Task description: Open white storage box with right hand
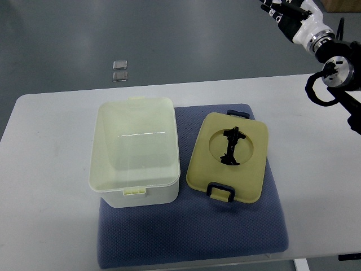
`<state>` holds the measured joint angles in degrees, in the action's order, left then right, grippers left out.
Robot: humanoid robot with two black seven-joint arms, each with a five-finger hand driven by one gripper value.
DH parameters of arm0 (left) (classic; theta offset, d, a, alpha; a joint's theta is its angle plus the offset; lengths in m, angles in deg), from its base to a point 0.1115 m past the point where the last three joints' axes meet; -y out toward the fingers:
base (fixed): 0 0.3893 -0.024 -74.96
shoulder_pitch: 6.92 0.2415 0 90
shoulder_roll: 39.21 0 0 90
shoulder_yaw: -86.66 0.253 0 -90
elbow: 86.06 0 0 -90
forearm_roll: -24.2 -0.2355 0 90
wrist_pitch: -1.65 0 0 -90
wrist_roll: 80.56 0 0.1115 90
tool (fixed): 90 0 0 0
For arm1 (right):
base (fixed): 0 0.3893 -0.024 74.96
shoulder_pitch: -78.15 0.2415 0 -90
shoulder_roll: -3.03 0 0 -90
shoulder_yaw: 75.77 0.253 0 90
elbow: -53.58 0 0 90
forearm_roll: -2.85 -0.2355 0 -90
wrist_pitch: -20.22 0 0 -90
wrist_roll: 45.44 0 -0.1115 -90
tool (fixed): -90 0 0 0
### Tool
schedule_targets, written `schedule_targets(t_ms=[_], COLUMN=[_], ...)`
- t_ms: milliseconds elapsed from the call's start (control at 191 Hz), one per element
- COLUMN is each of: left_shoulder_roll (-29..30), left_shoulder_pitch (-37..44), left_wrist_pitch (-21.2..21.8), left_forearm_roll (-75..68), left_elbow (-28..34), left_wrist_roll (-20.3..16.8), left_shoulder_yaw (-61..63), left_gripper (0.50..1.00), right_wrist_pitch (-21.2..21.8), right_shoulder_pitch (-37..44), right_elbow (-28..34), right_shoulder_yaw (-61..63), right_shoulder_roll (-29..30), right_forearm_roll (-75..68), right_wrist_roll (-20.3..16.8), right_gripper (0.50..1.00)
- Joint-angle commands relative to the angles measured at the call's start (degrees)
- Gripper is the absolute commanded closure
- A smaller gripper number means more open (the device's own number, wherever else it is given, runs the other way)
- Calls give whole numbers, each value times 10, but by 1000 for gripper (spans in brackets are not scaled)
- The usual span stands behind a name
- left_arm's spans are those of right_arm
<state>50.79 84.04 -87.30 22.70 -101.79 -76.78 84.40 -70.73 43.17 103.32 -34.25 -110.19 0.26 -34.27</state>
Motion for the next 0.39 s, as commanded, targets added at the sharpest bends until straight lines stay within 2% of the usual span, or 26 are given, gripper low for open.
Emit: schedule_targets(t_ms=[0, 204, 382], left_shoulder_roll=[0, 0, 0], left_shoulder_pitch=[0, 0, 1], left_wrist_pitch=[0, 0, 0], left_forearm_roll=[0, 0, 0], left_elbow=[0, -1, -1], left_wrist_roll=[0, 0, 0], left_shoulder_yaw=[-1, -1, 0], left_gripper=[500, 500, 500], right_wrist_pitch=[9, 64, 72], right_shoulder_pitch=[-33, -105, -115], right_elbow=[-13, -45, -50], right_shoulder_yaw=[31, 95, 96], right_shoulder_roll=[23, 85, 91], right_forearm_roll=[-65, -72, -73], right_wrist_roll=[16, 60, 71], right_gripper=[568, 568, 568])
